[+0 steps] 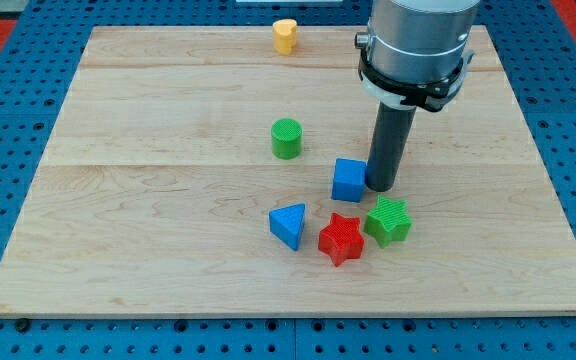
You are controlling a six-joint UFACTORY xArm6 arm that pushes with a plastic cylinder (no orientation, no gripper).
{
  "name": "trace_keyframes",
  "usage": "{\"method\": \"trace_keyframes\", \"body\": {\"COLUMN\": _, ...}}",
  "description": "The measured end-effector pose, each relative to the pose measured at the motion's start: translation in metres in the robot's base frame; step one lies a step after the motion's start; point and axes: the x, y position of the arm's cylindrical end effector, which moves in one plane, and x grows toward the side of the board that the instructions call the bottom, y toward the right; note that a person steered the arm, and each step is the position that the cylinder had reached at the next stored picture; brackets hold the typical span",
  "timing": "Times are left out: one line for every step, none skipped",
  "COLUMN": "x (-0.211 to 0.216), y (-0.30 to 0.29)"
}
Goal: Place blue cube above the red star
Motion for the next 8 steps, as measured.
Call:
{"method": "trace_keyframes", "body": {"x": 0.000, "y": -0.001}}
{"method": "trace_keyframes", "body": {"x": 0.000, "y": -0.001}}
{"method": "trace_keyframes", "body": {"x": -0.002, "y": -0.005}}
{"method": "trace_keyframes", "body": {"x": -0.004, "y": -0.009}}
{"method": "trace_keyframes", "body": {"x": -0.003, "y": 0.006}}
{"method": "trace_keyframes", "body": {"x": 0.003, "y": 0.065}}
{"method": "trace_keyframes", "body": {"x": 0.006, "y": 0.122}}
{"method": "trace_keyframes", "body": {"x": -0.020, "y": 0.143}}
